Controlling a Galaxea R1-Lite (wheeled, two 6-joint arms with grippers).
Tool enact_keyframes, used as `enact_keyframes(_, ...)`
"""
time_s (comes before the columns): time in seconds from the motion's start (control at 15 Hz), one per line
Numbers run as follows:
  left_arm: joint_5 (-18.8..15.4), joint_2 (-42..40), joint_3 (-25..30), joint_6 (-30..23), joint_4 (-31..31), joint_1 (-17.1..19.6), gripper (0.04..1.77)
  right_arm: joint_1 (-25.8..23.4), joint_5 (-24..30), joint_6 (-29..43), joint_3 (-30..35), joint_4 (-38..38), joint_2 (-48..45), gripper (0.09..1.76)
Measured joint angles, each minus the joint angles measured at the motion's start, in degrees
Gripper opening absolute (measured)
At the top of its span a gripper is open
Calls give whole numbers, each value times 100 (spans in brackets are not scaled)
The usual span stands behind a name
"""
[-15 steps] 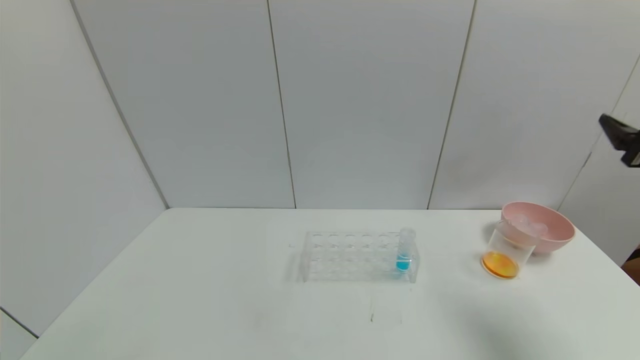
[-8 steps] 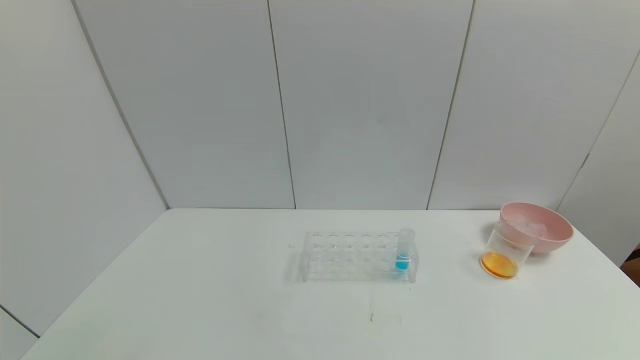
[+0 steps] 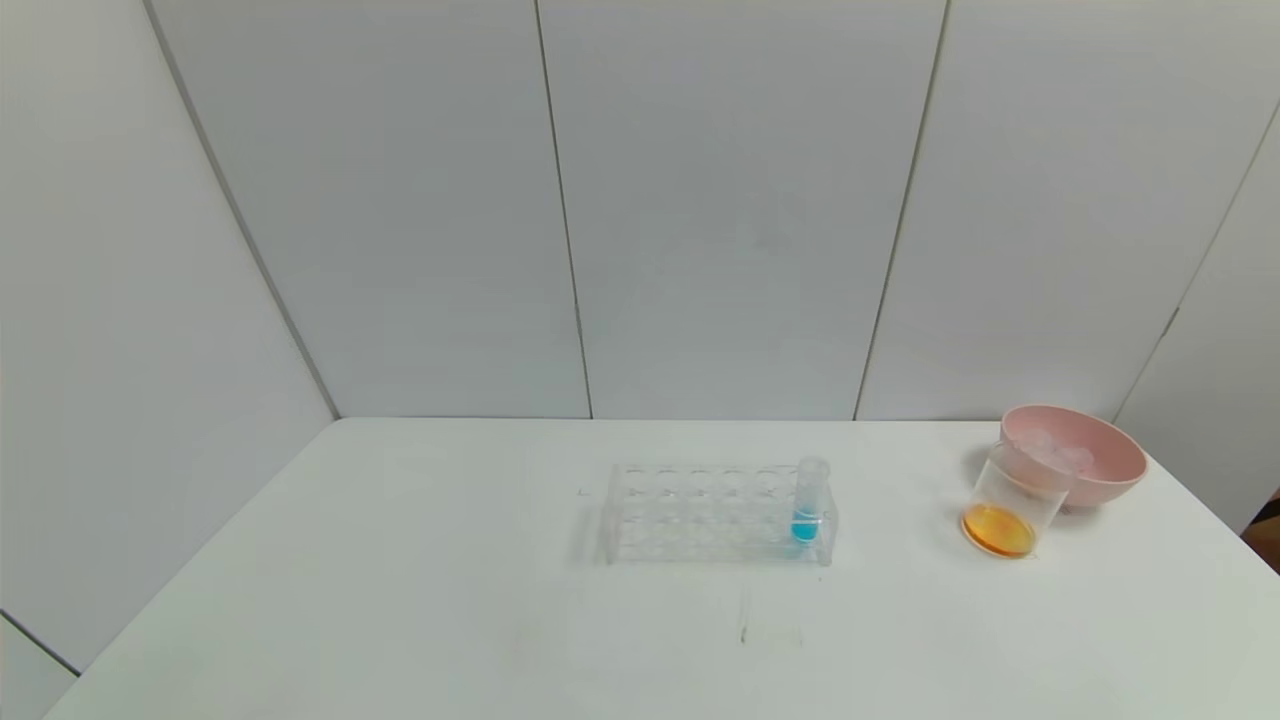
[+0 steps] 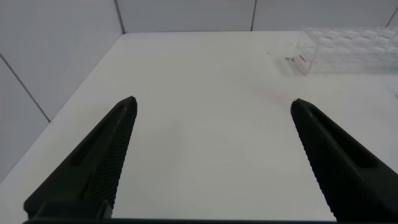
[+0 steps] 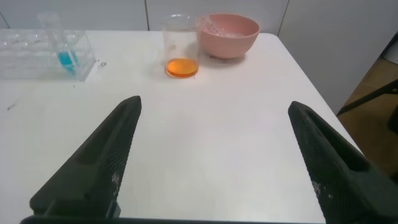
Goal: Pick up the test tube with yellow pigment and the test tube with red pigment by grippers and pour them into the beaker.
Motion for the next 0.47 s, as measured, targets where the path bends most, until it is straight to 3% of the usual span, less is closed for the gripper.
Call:
enact_keyframes(0.27, 0, 0, 0, 0, 2, 0, 176, -13, 571, -113, 384, -5, -540, 169)
enact_keyframes(0.47, 0, 0, 0, 0, 0, 0, 176, -28, 658, -140, 519, -73, -647, 170)
